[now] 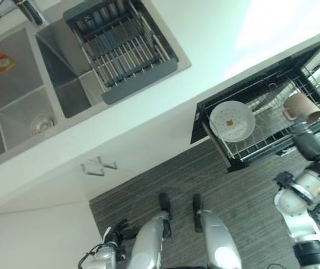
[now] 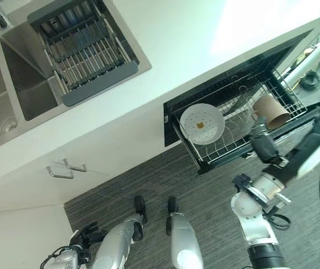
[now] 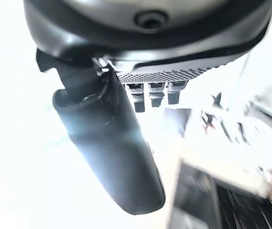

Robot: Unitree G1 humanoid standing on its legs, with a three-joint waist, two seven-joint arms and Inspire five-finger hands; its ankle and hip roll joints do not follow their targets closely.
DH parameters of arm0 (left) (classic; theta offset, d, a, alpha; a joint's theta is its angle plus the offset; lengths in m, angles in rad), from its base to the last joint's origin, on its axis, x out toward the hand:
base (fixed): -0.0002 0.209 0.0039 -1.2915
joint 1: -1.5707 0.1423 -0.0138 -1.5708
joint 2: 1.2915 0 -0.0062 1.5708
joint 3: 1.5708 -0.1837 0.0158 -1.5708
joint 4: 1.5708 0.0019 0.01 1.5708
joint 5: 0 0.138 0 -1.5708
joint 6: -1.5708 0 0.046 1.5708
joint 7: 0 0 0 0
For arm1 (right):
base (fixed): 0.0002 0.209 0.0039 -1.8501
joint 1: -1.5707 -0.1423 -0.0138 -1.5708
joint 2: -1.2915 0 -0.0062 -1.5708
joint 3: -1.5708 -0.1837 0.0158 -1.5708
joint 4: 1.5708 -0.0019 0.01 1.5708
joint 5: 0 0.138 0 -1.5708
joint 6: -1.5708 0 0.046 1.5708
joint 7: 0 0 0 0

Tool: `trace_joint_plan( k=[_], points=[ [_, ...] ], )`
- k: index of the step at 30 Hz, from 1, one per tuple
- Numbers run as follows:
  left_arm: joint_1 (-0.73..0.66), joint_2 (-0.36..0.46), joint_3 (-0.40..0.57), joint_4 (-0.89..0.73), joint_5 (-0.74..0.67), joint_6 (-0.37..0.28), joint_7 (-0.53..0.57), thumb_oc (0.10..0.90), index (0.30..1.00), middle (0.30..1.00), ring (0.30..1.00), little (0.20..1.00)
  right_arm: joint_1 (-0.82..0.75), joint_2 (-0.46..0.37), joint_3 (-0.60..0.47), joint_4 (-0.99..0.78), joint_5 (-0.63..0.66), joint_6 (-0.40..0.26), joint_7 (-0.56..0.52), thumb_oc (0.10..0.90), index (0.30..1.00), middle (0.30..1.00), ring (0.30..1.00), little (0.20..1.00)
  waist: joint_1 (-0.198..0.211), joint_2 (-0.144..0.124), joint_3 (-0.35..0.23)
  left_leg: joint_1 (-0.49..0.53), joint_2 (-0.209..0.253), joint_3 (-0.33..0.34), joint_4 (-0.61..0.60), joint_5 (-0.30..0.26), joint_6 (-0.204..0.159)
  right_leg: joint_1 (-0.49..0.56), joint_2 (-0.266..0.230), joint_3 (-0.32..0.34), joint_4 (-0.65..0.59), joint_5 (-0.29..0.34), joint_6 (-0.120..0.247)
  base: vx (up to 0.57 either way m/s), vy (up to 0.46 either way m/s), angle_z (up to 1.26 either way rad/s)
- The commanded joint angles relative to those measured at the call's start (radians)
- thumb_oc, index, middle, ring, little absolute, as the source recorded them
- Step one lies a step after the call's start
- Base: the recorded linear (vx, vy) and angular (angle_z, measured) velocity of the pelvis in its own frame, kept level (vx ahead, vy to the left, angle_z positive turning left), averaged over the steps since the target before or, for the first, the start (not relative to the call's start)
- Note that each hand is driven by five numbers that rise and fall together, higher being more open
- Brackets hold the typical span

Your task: Place the dishes in the dishwasher.

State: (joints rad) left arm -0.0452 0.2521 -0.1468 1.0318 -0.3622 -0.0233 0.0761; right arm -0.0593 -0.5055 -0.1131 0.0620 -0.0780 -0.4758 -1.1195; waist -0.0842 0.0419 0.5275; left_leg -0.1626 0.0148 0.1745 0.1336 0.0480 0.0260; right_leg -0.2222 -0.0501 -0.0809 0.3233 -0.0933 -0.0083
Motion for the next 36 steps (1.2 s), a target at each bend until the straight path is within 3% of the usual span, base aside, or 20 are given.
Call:
trace_joint_plan(
  k=[1, 4, 6, 7, 9, 11, 15, 17, 23, 28, 31, 32, 34, 36],
  points=[
    [0.093, -0.003, 0.005, 0.02, 0.07, -0.019, -0.005, 0.8, 0.9, 0.9, 0.9, 0.9, -0.022, -0.06, -0.109, -0.118, -0.182, -0.069, -0.259, 0.8, 0.9, 0.9, 0.9, 0.9, -0.022, -0.017, -0.106, -0.008, 0.025, -0.048, 0.166, -0.219, -0.015, 0.029, -0.029, 0.017, -0.023, -0.041, 0.069, 0.02, -0.041, -0.16],
    [0.112, -0.001, 0.029, 0.026, 0.104, -0.01, -0.019, 0.8, 0.9, 0.9, 0.9, 0.9, 0.067, -0.048, -0.224, -0.089, -0.119, -0.047, -0.342, 0.8, 0.9, 0.9, 0.9, 0.9, -0.046, -0.023, -0.129, 0.024, 0.024, -0.041, 0.166, -0.238, -0.013, 0.052, -0.023, 0.028, -0.023, -0.054, 0.07, 0.06, -0.041, -0.13],
    [0.114, 0.006, 0.031, 0.041, 0.084, -0.002, -0.026, 0.8, 0.9, 0.9, 0.9, 0.9, 0.097, -0.038, -0.283, -0.009, 0.021, -0.048, -0.309, 0.8, 0.9, 0.9, 0.9, 0.9, -0.058, -0.021, -0.145, 0.032, 0.026, -0.036, 0.166, -0.239, -0.013, 0.056, -0.021, 0.033, -0.023, -0.054, 0.069, 0.06, -0.008, -0.06],
    [0.111, 0.011, 0.03, 0.058, 0.071, 0.003, -0.032, 0.8, 0.9, 0.9, 0.9, 0.9, 0.11, -0.023, -0.325, 0.084, 0.132, -0.052, -0.235, 0.8, 0.9, 0.9, 0.9, 0.9, -0.062, -0.018, -0.154, 0.039, 0.031, -0.033, 0.166, -0.242, -0.016, 0.066, -0.024, 0.028, -0.023, -0.057, 0.069, 0.08, -0.009, -0.13],
    [0.107, 0.017, 0.021, 0.072, 0.074, -0.002, -0.043, 0.8, 0.9, 0.9, 0.9, 0.9, 0.127, -0.012, -0.352, 0.217, 0.235, -0.068, -0.155, 0.8, 0.9, 0.9, 0.9, 0.9, -0.061, -0.012, -0.158, 0.048, 0.04, -0.032, 0.166, -0.242, -0.015, 0.086, -0.023, 0.015, -0.023, -0.064, 0.062, 0.08, -0.008, -0.15],
    [0.104, 0.018, 0.005, 0.079, 0.077, -0.014, -0.044, 0.8, 0.9, 0.9, 0.9, 0.9, 0.139, -0.004, -0.361, 0.308, 0.3, -0.088, -0.085, 0.8, 0.9, 0.9, 0.9, 0.9, -0.058, -0.004, -0.152, 0.054, 0.051, -0.032, 0.166, -0.238, -0.013, 0.108, -0.019, -0.006, -0.023, -0.067, 0.05, 0.05, 0.001, -0.05],
    [0.077, 0.023, -0.017, 0.083, 0.026, -0.019, -0.04, 0.8, 0.9, 0.9, 0.9, 0.9, 0.131, 0.012, -0.327, 0.479, 0.405, -0.054, 0.032, 0.8, 0.9, 0.9, 0.9, 0.9, -0.046, 0.004, -0.119, 0.06, 0.055, -0.044, 0.166, -0.224, -0.007, 0.123, -0.017, -0.038, -0.012, -0.073, 0.023, -0.02, -0.013, 0.02],
    [0.06, 0.031, -0.029, 0.075, 0.048, -0.04, -0.054, 0.8, 0.9, 0.9, 0.9, 0.9, 0.098, 0.013, -0.294, 0.56, 0.486, -0.085, 0.065, 0.8, 0.9, 0.9, 0.9, 0.9, -0.028, 0.001, -0.095, 0.046, 0.049, -0.048, 0.166, -0.21, -0.003, 0.099, -0.024, -0.052, 0.032, -0.09, 0.006, -0.1, -0.077, 0.11],
    [0.025, 0.049, -0.051, 0.019, -0.03, -0.032, -0.016, 0.8, 0.9, 0.9, 0.9, 0.9, 0.012, -0.014, -0.18, 0.636, 0.422, 0.019, 0.201, 0.8, 0.9, 0.9, 0.9, 0.9, 0.014, -0.006, -0.028, -0.044, 0.018, -0.063, 0.232, -0.199, 0.013, -0.01, -0.051, -0.065, 0.205, -0.148, -0.019, -0.1, -0.016, 0.15],
    [0.02, 0.05, -0.045, 0.006, -0.07, -0.029, 0.007, 0.8, 0.9, 0.9, 0.9, 0.9, -0.075, -0.025, -0.079, 0.666, 0.346, 0.003, 0.204, 0.8, 0.9, 0.9, 0.9, 0.9, 0.05, 0.0, -0.007, -0.153, 0.012, -0.078, 0.297, -0.193, 0.016, -0.106, -0.054, -0.079, 0.305, -0.177, -0.031, -0.01, -0.016, 0.29],
    [0.039, 0.066, -0.042, -0.042, -0.077, -0.04, 0.005, 0.8, 0.9, 0.9, 0.9, 0.9, -0.158, -0.082, 0.011, 0.624, 0.252, 0.026, 0.219, 0.8, 0.9, 0.9, 0.9, 0.9, 0.093, 0.013, -0.007, -0.297, -0.008, -0.099, 0.344, -0.177, 0.02, -0.249, -0.047, -0.084, 0.408, -0.202, -0.039, 0.09, 0.053, 0.35],
    [0.048, 0.074, -0.044, -0.065, -0.086, -0.037, 0.0, 0.8, 0.9, 0.9, 0.9, 0.9, -0.176, -0.104, 0.028, 0.594, 0.202, 0.026, 0.225, 0.8, 0.9, 0.9, 0.9, 0.9, 0.102, 0.013, -0.007, -0.326, -0.021, -0.111, 0.373, -0.204, 0.014, -0.273, -0.043, -0.072, 0.451, -0.241, -0.034, 0.16, 0.057, 0.36],
    [0.043, 0.083, -0.041, -0.087, -0.084, -0.03, -0.007, 0.8, 0.9, 0.9, 0.9, 0.9, -0.204, -0.122, 0.041, 0.572, 0.181, 0.03, 0.227, 0.8, 0.9, 0.9, 0.9, 0.9, 0.114, 0.021, -0.007, -0.374, -0.02, -0.11, 0.37, -0.17, 0.02, -0.319, -0.038, -0.082, 0.46, -0.218, -0.043, 0.05, 0.039, 0.22],
    [0.052, 0.09, -0.046, -0.109, -0.086, -0.021, -0.013, 0.8, 0.9, 0.9, 0.9, 0.9, -0.226, -0.147, 0.058, 0.541, 0.169, 0.033, 0.245, 0.8, 0.9, 0.9, 0.9, 0.9, 0.126, 0.02, -0.007, -0.395, -0.033, -0.124, 0.392, -0.196, 0.015, -0.334, -0.034, -0.071, 0.489, -0.25, -0.034, 0.08, 0.035, 0.11]
  ],
)
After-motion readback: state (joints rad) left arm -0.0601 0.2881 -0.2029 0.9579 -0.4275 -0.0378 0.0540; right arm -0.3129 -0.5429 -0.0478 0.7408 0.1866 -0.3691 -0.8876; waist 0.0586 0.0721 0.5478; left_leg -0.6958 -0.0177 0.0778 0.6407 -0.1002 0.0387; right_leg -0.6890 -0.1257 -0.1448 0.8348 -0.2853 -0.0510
